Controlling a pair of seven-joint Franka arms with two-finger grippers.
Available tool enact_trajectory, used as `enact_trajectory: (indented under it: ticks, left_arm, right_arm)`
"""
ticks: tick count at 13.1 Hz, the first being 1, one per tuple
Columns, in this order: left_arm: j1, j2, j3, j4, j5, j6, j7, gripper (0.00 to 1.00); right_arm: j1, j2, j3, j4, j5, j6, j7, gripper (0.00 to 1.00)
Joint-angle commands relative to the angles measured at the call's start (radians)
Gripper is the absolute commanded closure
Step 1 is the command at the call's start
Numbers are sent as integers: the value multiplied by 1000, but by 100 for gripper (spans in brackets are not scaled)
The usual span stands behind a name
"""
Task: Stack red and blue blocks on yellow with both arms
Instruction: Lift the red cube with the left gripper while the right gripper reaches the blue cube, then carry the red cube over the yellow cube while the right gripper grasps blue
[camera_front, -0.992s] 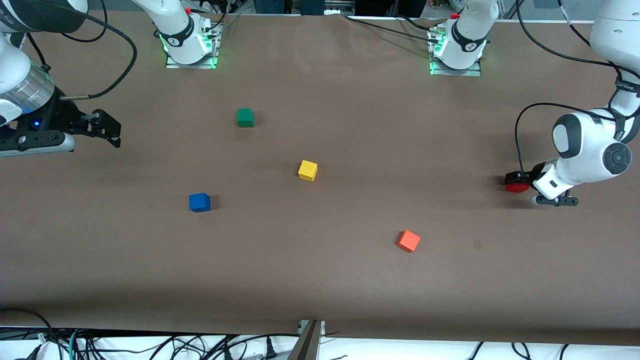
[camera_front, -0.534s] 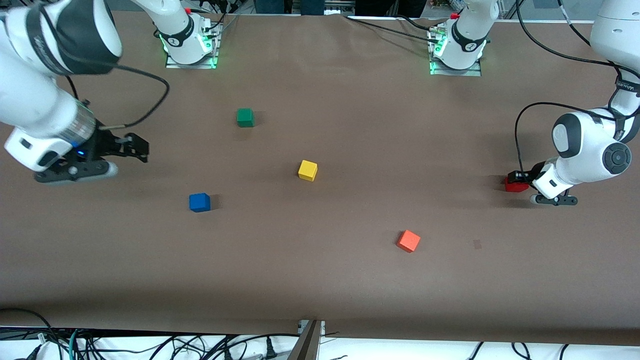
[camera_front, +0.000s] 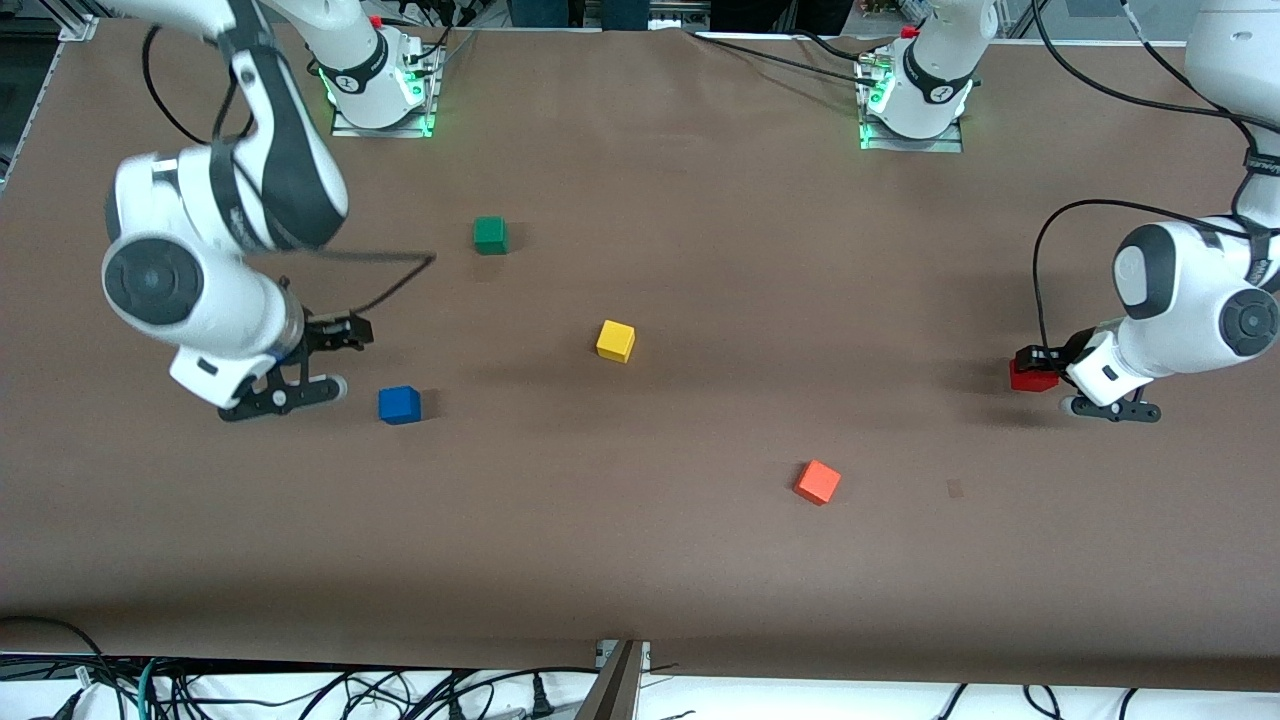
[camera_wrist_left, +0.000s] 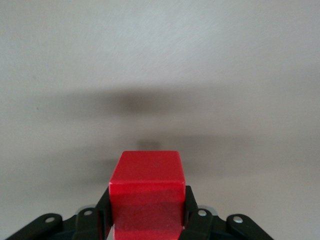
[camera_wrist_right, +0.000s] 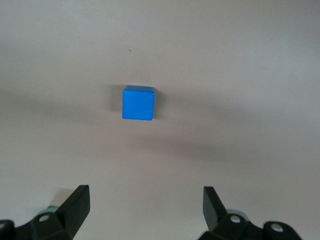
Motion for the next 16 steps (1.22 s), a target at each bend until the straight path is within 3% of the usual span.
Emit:
enact_trajectory:
  ticks: [1, 4, 7, 8, 10, 13, 16]
  left_arm:
    - [-7, 2, -83, 124, -4, -100, -90, 66]
    - [-117, 2, -111, 183, -4, -100, -251, 68]
    - [-292, 22, -111, 239, -2, -100, -475, 68]
    - [-353, 43, -111, 270, 2, -100, -549, 67]
    - [-471, 89, -110, 330, 4, -100, -703, 67]
    - [-623, 163, -108, 404, 10, -99, -932, 68]
    - [-744, 270, -105, 506, 12, -99, -971, 67]
  right_arm:
    - [-49, 50, 3, 31, 71, -4, -11, 0]
    - [-52, 109, 3, 19, 77, 84, -11, 0]
    - [-52, 177, 8, 6, 82, 195, -10, 0]
    - [-52, 217, 9, 6, 95, 232, -8, 0]
    - [-43, 275, 9, 11, 222, 283, -14, 0]
    - [-11, 291, 9, 6, 218, 325, -28, 1]
    - [-19, 304, 8, 6, 206, 340, -89, 1]
